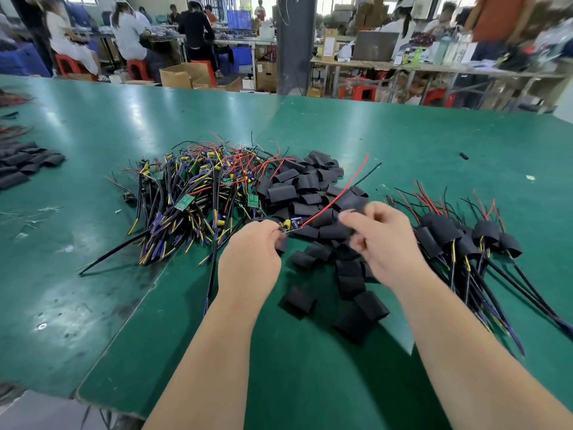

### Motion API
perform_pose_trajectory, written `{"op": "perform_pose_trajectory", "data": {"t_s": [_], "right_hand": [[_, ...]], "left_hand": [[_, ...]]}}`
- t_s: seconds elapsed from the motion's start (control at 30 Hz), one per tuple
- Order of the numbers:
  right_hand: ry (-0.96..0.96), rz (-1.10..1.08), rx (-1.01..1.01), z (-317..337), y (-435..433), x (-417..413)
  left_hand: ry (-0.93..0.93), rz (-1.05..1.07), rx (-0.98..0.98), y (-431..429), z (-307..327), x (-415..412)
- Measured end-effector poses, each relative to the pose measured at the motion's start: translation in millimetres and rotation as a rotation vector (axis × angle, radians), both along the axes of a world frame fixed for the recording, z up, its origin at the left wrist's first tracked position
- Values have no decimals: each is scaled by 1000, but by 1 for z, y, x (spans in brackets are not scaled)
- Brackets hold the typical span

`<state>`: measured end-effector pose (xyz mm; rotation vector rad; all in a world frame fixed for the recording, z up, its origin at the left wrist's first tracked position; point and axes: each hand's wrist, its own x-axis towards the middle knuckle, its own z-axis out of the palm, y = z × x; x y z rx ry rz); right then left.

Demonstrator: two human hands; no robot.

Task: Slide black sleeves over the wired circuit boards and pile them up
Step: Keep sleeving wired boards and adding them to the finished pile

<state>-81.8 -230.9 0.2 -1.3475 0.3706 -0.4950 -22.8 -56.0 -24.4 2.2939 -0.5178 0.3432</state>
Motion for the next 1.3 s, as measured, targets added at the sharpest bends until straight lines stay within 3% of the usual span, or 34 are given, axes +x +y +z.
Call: {"op": "perform_pose_trajectory", "data": {"t_s": [0.23, 0.4, 1.03, 1.3], "right_hand": [[-424, -46, 408, 12, -34, -43], [-462, -114, 624, 18, -36, -43], [-428, 131, 459, 22, -22, -48], [-321, 114, 235, 11, 3, -38]], "left_hand": [[-60, -207, -19, 1, -1, -5], [-50, -268, 5, 0, -1, -7], [-23, -182, 15, 3, 0, -6], [-41, -240, -32, -4, 5, -17]]}}
